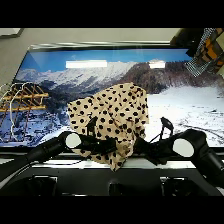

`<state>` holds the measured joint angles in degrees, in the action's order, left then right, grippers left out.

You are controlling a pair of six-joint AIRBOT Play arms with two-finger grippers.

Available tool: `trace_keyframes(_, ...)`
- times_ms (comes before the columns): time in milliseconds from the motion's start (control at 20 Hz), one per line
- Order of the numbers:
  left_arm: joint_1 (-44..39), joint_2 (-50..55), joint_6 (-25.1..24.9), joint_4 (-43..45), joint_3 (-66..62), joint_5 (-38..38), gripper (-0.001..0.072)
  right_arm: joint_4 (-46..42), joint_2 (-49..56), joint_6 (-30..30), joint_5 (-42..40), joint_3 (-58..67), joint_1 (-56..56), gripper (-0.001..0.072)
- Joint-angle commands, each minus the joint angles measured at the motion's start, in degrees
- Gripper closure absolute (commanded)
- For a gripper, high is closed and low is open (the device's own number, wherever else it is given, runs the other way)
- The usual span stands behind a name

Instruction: Fold the clothes and pants, and hang the long-sleeved shirts on hangers.

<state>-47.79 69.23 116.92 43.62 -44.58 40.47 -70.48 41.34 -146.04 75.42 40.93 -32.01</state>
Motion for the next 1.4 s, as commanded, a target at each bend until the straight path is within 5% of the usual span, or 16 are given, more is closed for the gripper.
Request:
trace_keyframes(0,0.0,0.0,-0.2,0.0,-0.1,0.0,0.0585,8.1,-1.8,-7.8,-11.5,-8.1,0.0,0.0156)
trace_keyframes(250,0.0,0.0,-0.2,0.1,-0.1,0.0,0.0587,8.0,-0.3,-13.9,-12.5,-8.3,0.0,0.0157)
trace_keyframes(500,0.0,0.0,-1.7,0.1,-0.1,-0.1,0.0587,14.8,6.8,-10.8,-15.5,-8.3,-1.4,0.0161)
trace_keyframes(700,0.0,0.0,-1.7,0.1,-0.1,0.0,0.0587,14.8,11.1,-14.3,-20.5,-8.3,-8.3,0.0202)
trace_keyframes(800,0.0,0.0,-1.7,0.1,-0.1,0.0,0.0587,14.7,11.5,-15.4,-20.9,-8.3,-9.7,0.0304)
trace_keyframes(950,0.0,0.0,-2.2,0.1,-0.1,0.0,0.0533,11.6,11.4,-15.3,-19.3,-8.3,-9.7,0.0685)
trace_keyframes(1050,0.6,-0.3,-8.1,0.1,-0.1,0.3,0.0152,9.9,11.1,-15.1,-17.4,-8.3,-9.7,0.0689)
trace_keyframes(1100,1.9,-0.7,-13.5,0.1,-0.5,1.8,0.0095,9.0,10.5,-14.8,-16.0,-8.3,-9.7,0.0689)
trace_keyframes(1350,10.7,-0.5,-39.3,7.2,-10.8,6.8,0.0095,1.7,4.5,-14.7,-8.6,-8.3,-9.7,0.0688)
